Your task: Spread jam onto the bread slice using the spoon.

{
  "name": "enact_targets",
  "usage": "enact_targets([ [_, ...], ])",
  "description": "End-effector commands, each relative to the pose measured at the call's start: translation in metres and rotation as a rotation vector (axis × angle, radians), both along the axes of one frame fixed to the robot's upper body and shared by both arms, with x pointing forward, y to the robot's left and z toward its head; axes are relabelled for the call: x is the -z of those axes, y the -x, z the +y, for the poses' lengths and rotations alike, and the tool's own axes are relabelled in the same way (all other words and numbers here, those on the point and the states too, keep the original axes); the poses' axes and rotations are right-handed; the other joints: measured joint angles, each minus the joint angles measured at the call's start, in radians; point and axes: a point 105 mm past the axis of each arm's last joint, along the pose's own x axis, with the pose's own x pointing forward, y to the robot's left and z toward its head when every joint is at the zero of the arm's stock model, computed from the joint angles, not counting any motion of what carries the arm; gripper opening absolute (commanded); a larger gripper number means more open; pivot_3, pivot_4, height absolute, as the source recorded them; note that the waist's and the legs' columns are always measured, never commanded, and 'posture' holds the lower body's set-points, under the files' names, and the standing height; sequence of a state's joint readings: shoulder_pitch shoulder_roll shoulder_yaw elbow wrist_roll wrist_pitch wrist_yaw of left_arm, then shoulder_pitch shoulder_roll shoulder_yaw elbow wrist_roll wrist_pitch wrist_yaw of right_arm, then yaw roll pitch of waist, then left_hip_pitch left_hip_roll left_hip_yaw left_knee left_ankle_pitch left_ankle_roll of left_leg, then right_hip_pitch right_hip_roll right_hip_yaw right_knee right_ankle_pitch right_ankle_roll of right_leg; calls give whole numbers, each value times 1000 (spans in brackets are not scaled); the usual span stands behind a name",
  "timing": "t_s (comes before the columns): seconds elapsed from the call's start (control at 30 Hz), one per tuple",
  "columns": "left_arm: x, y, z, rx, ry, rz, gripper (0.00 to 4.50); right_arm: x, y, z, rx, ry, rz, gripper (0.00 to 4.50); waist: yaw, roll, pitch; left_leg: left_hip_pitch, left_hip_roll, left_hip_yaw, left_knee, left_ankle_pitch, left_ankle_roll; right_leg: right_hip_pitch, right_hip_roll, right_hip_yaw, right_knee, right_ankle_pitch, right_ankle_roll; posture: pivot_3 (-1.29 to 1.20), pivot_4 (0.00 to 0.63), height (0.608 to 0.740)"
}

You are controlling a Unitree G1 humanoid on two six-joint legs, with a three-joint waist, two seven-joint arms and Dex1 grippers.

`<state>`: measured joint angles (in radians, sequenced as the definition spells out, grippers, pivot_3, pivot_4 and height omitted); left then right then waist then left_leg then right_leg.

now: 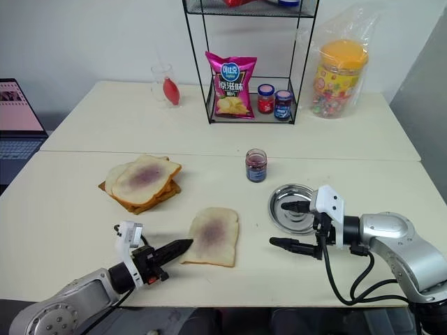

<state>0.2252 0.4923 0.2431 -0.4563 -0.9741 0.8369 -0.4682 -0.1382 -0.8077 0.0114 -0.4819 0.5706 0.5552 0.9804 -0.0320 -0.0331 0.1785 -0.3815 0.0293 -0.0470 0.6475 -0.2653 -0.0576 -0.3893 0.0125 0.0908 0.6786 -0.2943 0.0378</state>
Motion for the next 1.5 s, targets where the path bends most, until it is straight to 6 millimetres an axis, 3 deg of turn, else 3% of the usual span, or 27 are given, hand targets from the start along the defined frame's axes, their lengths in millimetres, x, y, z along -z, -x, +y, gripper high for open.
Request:
enact_targets([
  [0.03, -3, -9, -1, -40, -12, -44, 30, -10, 3, 2, -27, 9, -45, 4500, 0, 0, 0, 0, 0, 0, 0, 0, 0, 0, 0, 0, 0, 0, 0, 0, 150, 740],
  [0.37, -5, -12, 1, 7, -149, -96, 30, -10, 5, 2, -26, 15, -42, 4500, 0, 0, 0, 0, 0, 0, 0, 0, 0, 0, 0, 0, 0, 0, 0, 0, 150, 740],
  [0.77, -6, -6, 3, 6, -198, -114, 2528, -9, 7, 2, -42, 22, -28, 4500, 0, 0, 0, 0, 0, 0, 0, 0, 0, 0, 0, 0, 0, 0, 0, 0, 150, 740],
  [0.9, -11, -5, 12, -59, -230, -153, 3068, -9, 7, 2, -44, 23, -29, 4500, 0, 0, 0, 0, 0, 0, 0, 0, 0, 0, 0, 0, 0, 0, 0, 0, 150, 740],
  [1.03, -31, -9, 35, -156, -296, -263, 3988, -9, 4, 0, -25, 19, -53, 4500, 0, 0, 0, 0, 0, -1, 0, 0, 0, 0, 0, 0, 0, 0, 0, 0, 150, 740],
  [1.17, -58, -15, 48, -154, -394, -382, 3988, -9, -1, -1, -8, 11, -90, 4500, 0, 0, 0, 0, 0, -1, 0, 0, 0, 0, 0, 0, 0, 0, 0, 0, 150, 740],
  [1.33, -97, 2, 26, 108, -472, -590, 3988, -19, -16, -7, 98, -57, -210, 4500, 0, -1, 2, 0, 0, 1, 0, 0, 0, 0, 0, -1, -1, 0, 0, 0, 150, 740],
  [1.4, -103, 8, 15, 208, -484, -605, 4338, -23, -25, -15, 182, -96, -273, 4500, 0, 0, 2, -1, 0, 2, -1, 0, 0, 0, 0, -1, -2, 0, 0, 0, 150, 740],
  [1.5, -117, 11, -2, 307, -459, -650, 4475, -29, -37, -28, 304, -146, -359, 4500, 0, 0, 2, 0, 0, 2, -1, 0, 0, 0, 0, -1, -2, 0, 0, 0, 150, 740],
])
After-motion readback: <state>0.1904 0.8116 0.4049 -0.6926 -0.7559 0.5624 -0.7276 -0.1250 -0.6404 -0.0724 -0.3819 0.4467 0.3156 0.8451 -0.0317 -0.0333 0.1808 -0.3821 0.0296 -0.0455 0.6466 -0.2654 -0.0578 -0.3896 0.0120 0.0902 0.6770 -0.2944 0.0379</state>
